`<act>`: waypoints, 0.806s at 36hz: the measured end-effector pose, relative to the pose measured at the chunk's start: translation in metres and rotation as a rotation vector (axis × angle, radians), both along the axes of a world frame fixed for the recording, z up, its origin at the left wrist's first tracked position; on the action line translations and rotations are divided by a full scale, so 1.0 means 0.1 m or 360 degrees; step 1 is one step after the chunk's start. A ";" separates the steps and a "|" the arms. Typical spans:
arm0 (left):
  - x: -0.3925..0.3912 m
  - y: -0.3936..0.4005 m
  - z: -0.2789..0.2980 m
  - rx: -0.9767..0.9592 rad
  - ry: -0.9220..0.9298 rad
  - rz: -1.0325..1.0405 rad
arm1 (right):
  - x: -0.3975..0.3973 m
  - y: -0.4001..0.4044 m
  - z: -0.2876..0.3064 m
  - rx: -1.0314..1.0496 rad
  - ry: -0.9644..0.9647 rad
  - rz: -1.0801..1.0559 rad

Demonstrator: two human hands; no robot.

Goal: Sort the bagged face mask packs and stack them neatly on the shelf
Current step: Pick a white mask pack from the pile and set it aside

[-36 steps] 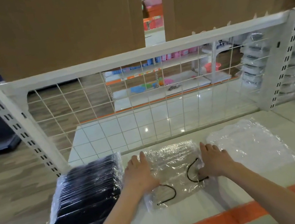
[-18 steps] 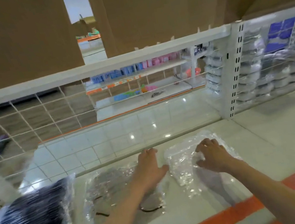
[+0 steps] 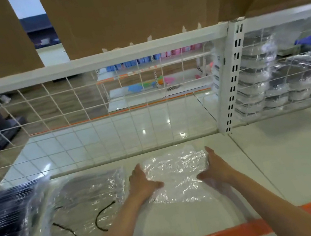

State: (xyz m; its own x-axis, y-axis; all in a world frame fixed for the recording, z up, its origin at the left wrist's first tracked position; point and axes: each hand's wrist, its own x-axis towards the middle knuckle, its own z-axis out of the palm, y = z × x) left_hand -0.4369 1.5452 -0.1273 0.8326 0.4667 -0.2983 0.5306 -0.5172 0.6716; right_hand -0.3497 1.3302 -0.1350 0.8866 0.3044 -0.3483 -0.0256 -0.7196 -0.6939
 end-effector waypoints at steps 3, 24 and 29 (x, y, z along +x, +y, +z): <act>-0.01 -0.01 0.03 -0.0342 -0.0035 0.0160 | -0.03 0.01 0.06 0.0243 0.0218 -0.0144; -0.54 0.11 -0.11 -0.0942 -0.0767 -0.0127 | -0.43 -0.18 -0.13 0.1257 0.0481 0.0036; -0.54 0.04 -0.08 -0.1036 -0.0623 -0.0266 | -0.46 -0.19 -0.10 0.1260 0.0452 0.0086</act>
State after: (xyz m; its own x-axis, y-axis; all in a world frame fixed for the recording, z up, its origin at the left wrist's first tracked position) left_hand -0.4907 1.5496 -0.1355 0.9777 0.1576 -0.1389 0.1417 -0.0065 0.9899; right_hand -0.3952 1.3107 -0.1449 0.7747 0.5922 -0.2219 -0.2552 -0.0283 -0.9665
